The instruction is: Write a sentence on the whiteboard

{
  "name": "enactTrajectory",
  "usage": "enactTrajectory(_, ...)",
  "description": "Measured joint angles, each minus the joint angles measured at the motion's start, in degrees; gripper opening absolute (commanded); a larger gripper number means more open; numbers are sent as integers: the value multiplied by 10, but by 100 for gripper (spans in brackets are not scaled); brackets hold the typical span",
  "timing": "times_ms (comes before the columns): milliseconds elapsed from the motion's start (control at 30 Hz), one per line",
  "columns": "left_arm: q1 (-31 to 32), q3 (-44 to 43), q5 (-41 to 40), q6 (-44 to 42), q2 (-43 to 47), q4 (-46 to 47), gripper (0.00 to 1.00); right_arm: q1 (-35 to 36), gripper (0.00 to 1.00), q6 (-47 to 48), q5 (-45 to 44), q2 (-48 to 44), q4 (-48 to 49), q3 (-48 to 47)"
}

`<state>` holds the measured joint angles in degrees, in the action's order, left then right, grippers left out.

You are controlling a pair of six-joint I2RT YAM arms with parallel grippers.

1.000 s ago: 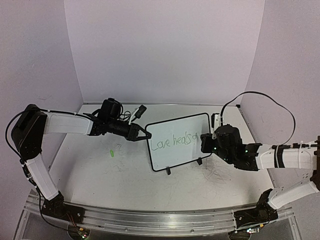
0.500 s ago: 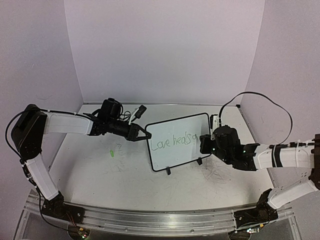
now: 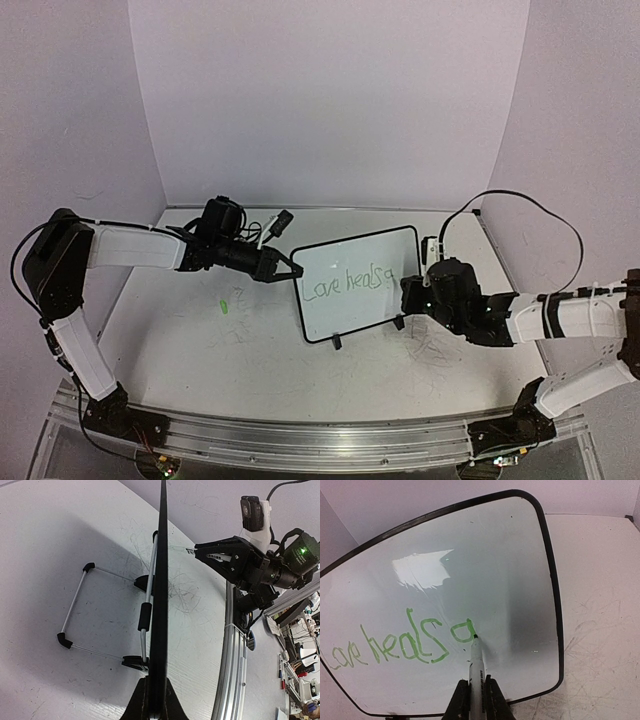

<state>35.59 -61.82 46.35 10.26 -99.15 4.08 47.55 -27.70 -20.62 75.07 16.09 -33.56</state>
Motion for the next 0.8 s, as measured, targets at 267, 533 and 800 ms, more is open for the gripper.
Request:
enactTrajectory(267, 0, 0, 0, -2, 0, -1, 0, 0, 0, 1, -12, -21, -13, 1)
enactTrajectory(533, 0, 0, 0, -3, 0, -1, 0, -2, 0, 14, -15, -55, -22, 2)
enactTrajectory(800, 0, 0, 0, -3, 0, -1, 0, -15, 0, 37, -9, -28, -17, -14)
